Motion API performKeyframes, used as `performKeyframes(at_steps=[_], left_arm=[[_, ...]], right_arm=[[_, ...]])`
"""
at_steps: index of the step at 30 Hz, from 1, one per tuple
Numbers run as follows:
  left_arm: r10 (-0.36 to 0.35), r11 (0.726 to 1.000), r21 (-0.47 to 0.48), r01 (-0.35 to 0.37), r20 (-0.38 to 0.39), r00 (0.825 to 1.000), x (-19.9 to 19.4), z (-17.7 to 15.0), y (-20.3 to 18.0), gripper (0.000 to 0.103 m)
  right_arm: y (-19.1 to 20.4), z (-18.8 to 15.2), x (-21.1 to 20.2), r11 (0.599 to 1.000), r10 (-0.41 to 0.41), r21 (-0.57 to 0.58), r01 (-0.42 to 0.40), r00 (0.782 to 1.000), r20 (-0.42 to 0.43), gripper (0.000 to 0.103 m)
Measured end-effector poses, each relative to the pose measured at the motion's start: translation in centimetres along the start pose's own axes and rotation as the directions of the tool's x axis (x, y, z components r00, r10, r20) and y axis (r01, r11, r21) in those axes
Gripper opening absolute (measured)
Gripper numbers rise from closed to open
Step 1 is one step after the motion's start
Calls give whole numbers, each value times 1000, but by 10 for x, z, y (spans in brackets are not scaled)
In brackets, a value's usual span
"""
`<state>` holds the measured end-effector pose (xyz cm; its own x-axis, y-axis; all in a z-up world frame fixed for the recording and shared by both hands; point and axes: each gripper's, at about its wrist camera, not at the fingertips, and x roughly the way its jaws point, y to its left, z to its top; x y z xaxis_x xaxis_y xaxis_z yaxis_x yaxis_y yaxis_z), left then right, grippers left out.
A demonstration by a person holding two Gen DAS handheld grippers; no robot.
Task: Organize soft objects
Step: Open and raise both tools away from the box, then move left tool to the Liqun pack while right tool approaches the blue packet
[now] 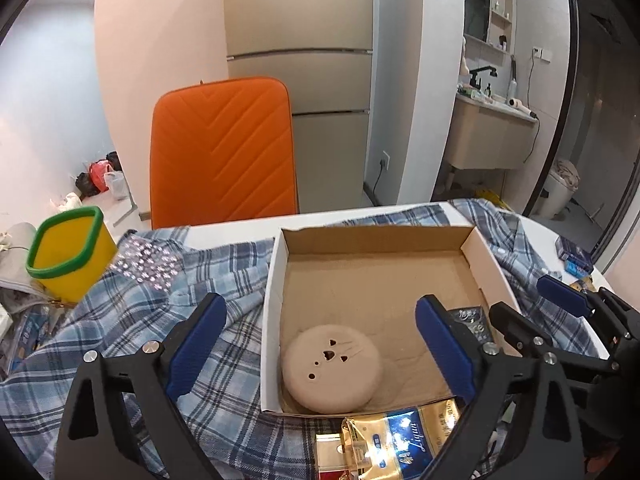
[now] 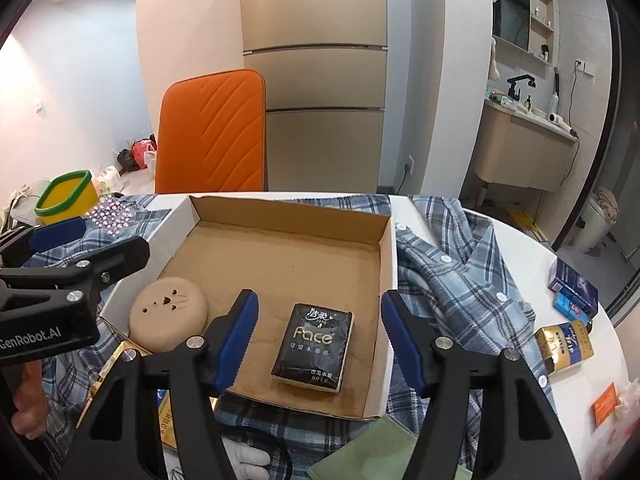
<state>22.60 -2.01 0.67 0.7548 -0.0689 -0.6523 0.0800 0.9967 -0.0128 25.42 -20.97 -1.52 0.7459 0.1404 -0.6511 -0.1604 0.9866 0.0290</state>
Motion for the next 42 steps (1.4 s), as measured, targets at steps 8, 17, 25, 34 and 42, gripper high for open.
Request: performKeyframes(at_steps=[8, 17, 25, 34, 42], left_arm=[[8, 1000, 10, -9, 119, 993, -45, 14, -4, 95], [-14, 1000, 23, 9, 226, 974, -89, 13, -8, 95], [-11, 1000, 11, 7, 344, 939, -140, 9, -6, 102], [6, 1000, 11, -11, 421, 907, -170, -7, -5, 102], [-28, 1000, 7, 27, 387, 922, -179, -28, -6, 102]], right_arm=[[1, 15, -39, 1000, 7, 9, -8, 995, 98, 66], [3, 25, -104, 1000, -20, -2, 21, 968, 249, 70], [4, 16, -154, 998, -60, 8, 61, 935, 350, 87], [-2, -2, -194, 996, -84, 36, 76, 910, 406, 98], [1, -20, -212, 994, -105, 36, 99, 900, 423, 102]])
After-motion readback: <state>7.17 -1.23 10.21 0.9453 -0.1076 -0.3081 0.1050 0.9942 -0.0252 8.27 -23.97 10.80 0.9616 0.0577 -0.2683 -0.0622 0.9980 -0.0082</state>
